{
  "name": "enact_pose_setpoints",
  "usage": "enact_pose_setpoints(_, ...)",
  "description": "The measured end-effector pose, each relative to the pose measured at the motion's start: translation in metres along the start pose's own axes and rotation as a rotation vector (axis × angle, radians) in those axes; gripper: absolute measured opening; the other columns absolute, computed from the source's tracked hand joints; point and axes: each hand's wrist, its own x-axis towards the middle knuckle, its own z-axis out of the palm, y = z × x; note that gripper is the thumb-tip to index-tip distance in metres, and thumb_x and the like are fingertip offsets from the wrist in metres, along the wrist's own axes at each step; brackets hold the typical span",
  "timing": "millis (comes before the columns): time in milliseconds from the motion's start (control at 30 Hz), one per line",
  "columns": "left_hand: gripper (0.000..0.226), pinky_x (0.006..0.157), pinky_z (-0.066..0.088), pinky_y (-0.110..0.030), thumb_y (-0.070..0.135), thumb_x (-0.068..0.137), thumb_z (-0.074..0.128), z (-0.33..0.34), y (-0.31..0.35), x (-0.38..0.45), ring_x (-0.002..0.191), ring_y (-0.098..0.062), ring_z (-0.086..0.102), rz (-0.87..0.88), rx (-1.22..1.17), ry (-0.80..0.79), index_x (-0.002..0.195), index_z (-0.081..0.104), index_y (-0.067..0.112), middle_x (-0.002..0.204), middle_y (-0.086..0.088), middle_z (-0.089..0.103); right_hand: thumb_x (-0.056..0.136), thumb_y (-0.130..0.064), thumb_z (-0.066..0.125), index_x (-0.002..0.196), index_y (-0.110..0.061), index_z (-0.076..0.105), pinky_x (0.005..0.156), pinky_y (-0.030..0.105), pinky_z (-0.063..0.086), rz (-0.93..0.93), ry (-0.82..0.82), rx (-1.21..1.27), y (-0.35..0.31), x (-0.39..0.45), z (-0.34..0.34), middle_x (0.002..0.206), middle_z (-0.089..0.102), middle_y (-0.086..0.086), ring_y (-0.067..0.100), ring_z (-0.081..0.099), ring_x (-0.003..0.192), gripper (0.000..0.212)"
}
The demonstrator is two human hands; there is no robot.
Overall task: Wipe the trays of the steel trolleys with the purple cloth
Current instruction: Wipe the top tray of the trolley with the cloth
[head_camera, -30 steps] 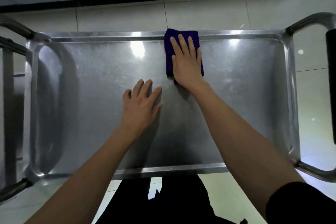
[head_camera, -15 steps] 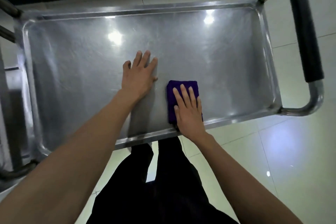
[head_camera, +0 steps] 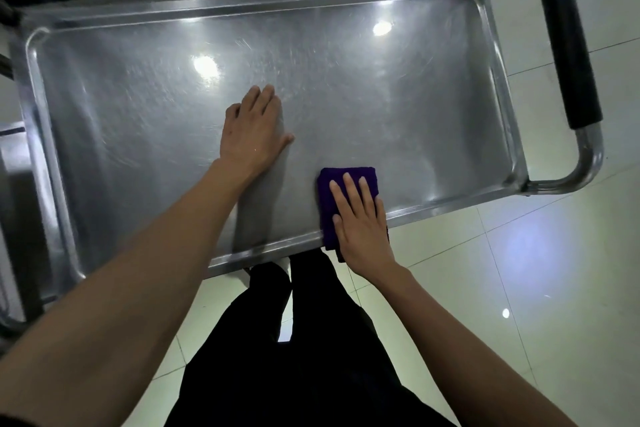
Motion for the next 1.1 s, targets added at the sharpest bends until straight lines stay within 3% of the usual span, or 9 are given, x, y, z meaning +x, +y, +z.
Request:
enact_pose_setpoints(233,0.057,0.11,0.029,-0.058,0.053,0.094,0.055,-0.002,-0.012,-0.004,0.147,-0.037,0.017,-0.05,0.071,-0.009,0.144,0.041,0.028,0.157,-0.008,0.028,0.103,-0.035,0.018,0.157,-0.033,-0.004,0.122,0.054,0.005,-0.077,-0.005,0.002,-0.016,0.083,-0.026,0.167,-0.005,-0.003,0.022,-0.011,0.153,0.059)
enact_pose_setpoints(400,0.072,0.112,0.033,-0.05,0.055,0.091,0.06,-0.003,-0.018,-0.004,0.149,-0.029,0.022,-0.083,0.064,0.006,0.145,0.038,0.013,0.157,-0.006,0.033,0.106,-0.033,0.024,0.158,-0.034,-0.004,0.123,0.052,-0.001,-0.089,0.009,0.051,-0.036,0.183,-0.058,0.167,-0.01,-0.004,0.021,-0.015,0.152,0.059)
enact_pose_setpoints(567,0.074,0.121,0.024,-0.048,0.055,0.096,0.053,0.0,-0.017,-0.005,0.154,-0.027,0.012,-0.12,0.038,-0.036,0.154,0.031,0.015,0.165,-0.004,0.022,0.106,-0.032,0.026,0.158,-0.031,0.0,0.123,0.054,0.0,-0.121,0.053,0.072,-0.06,0.282,-0.09,0.167,-0.007,-0.003,0.023,-0.012,0.153,0.059)
enact_pose_setpoints(733,0.07,0.122,0.022,-0.05,0.051,0.097,0.052,0.003,-0.016,-0.005,0.154,-0.027,0.011,-0.126,-0.013,-0.014,0.154,0.036,0.014,0.165,-0.004,0.024,0.105,-0.029,0.03,0.158,-0.03,0.007,0.122,0.055,0.0,-0.157,0.103,0.081,-0.082,0.348,-0.107,0.167,0.001,-0.002,0.024,-0.008,0.153,0.059)
enact_pose_setpoints(833,0.069,0.122,0.02,-0.05,0.054,0.098,0.046,0.001,-0.016,-0.004,0.154,-0.028,0.01,-0.132,0.007,-0.016,0.155,0.035,0.016,0.165,-0.005,0.022,0.104,-0.028,0.031,0.158,-0.031,0.011,0.122,0.055,0.0,-0.175,0.111,0.088,-0.088,0.364,-0.112,0.167,0.007,-0.002,0.023,-0.003,0.153,0.058)
enact_pose_setpoints(967,0.066,0.12,0.027,-0.052,0.049,0.094,0.06,-0.004,-0.022,-0.011,0.152,-0.034,0.019,-0.165,-0.034,0.012,0.15,0.042,0.018,0.162,-0.015,0.025,0.105,-0.028,0.03,0.159,-0.029,0.007,0.122,0.055,0.0,-0.195,0.116,0.076,-0.087,0.35,-0.106,0.167,0.003,-0.001,0.024,-0.006,0.153,0.059)
enact_pose_setpoints(1100,0.063,0.121,0.019,-0.051,0.049,0.096,0.057,-0.003,-0.035,-0.025,0.153,-0.03,0.013,-0.134,0.023,-0.054,0.151,0.041,0.022,0.164,-0.011,0.023,0.105,-0.031,0.028,0.159,-0.029,0.003,0.122,0.055,0.002,-0.211,0.084,0.047,-0.08,0.303,-0.088,0.167,-0.002,-0.002,0.023,-0.008,0.153,0.059)
